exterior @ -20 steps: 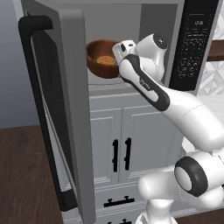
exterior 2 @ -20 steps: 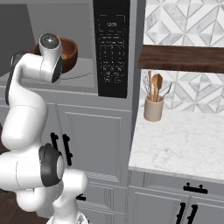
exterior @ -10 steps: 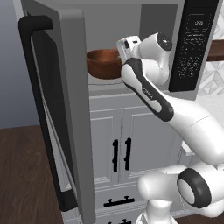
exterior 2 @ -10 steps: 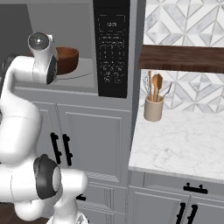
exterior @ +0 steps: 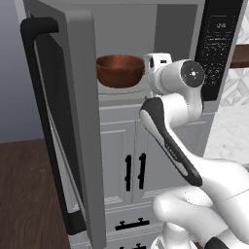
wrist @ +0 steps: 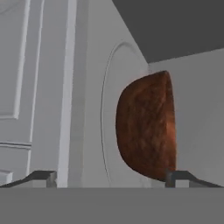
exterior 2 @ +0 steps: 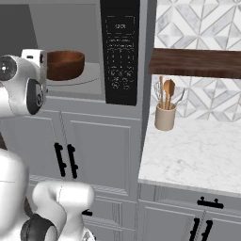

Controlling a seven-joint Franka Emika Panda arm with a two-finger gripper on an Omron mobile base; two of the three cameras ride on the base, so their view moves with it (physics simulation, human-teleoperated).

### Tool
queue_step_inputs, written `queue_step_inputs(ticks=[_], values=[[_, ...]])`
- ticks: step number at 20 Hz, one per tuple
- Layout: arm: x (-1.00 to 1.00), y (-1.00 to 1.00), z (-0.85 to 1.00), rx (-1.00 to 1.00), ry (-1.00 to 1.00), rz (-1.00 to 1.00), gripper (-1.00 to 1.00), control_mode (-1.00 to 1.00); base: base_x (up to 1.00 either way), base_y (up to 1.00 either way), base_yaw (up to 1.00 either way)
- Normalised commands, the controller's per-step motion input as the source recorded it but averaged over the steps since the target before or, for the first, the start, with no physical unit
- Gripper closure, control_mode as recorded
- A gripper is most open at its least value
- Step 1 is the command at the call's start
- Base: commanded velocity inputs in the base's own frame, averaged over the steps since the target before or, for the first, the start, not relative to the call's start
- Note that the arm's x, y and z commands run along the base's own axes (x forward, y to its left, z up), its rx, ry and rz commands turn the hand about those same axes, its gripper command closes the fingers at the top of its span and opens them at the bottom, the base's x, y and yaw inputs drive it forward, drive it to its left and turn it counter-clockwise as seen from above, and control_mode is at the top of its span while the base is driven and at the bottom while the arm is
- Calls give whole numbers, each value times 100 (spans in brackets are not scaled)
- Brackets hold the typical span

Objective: Open the microwave, place the bowl with waffle inside the microwave, then close the microwave door and turn it on.

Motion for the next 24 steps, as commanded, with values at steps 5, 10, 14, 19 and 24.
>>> queue_step_inputs(ticks=[5,10,14,19,24], values=[[-26,0,-8,29,-13,-22,-100,-100,0,0,0],[16,22,-6,24,-22,-16,-100,-100,0,0,0],[5,22,-13,27,-27,-13,-100,-100,0,0,0],[0,25,-10,30,-21,-16,-100,-100,0,0,0],[-13,53,-18,27,-23,-25,-100,-100,0,0,0]])
